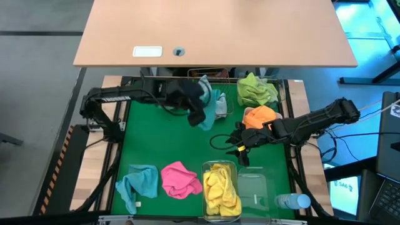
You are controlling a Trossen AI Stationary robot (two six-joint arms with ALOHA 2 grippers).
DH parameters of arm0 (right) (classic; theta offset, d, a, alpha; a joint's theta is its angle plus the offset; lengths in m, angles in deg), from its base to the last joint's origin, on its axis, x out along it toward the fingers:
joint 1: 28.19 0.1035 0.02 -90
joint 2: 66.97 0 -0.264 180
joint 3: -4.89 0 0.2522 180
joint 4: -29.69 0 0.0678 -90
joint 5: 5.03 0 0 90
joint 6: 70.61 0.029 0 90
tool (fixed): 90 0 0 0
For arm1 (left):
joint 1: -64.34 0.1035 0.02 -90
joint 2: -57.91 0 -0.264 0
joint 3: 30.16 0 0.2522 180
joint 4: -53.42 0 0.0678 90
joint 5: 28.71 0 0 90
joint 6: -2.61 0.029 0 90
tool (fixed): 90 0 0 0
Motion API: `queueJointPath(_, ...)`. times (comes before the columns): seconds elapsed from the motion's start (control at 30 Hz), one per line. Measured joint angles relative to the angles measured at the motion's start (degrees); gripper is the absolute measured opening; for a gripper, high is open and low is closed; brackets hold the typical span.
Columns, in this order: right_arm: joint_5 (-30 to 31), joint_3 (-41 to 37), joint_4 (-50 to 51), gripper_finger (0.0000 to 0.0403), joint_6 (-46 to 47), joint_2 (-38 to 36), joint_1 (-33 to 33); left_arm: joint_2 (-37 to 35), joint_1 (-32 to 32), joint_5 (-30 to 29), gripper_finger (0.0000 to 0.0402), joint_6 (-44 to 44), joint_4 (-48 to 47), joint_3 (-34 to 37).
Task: Sort microfiber towel by color & place in baskets
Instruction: Put the blue microfiber towel into the wire basket
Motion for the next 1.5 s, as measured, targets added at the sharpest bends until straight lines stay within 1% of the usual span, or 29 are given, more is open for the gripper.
queueJointPath(0.2,0.0,0.0,0.0,0.0227,0.0,0.0,0.0,0.1,5.3,-1.5,0.0012,3.2,7.7,-0.6)
queueJointPath(0.4,0.0,0.0,-0.6,0.0227,0.0,0.0,0.0,1.7,10.4,-1.6,0.0012,5.7,13.9,-0.3)
queueJointPath(0.53,0.0,0.0,-1.4,0.0227,0.0,0.0,0.0,4.5,13.2,-1.5,0.0013,5.8,14.8,-0.1)
queueJointPath(0.67,0.0,0.0,-1.1,0.0227,0.0,0.0,0.0,8.9,15.1,-1.5,0.0013,5.9,14.7,-0.1)
queueJointPath(0.97,-0.5,0.0,-1.3,0.0227,0.0,0.0,0.0,17.6,16.9,0.2,0.0019,5.9,14.0,-0.1)
queueJointPath(1.17,-0.6,0.0,-1.3,0.0227,0.0,0.0,0.0,19.5,16.8,0.0,0.0051,5.8,13.8,0.0)
queueJointPath(1.37,-0.5,0.0,-1.3,0.0227,0.0,0.0,0.0,18.9,16.9,-0.3,0.0103,5.8,13.6,-0.1)
queueJointPath(1.5,-0.5,0.0,-1.3,0.0227,0.0,0.0,0.0,18.9,16.9,0.3,0.0142,6.1,10.4,-1.7)
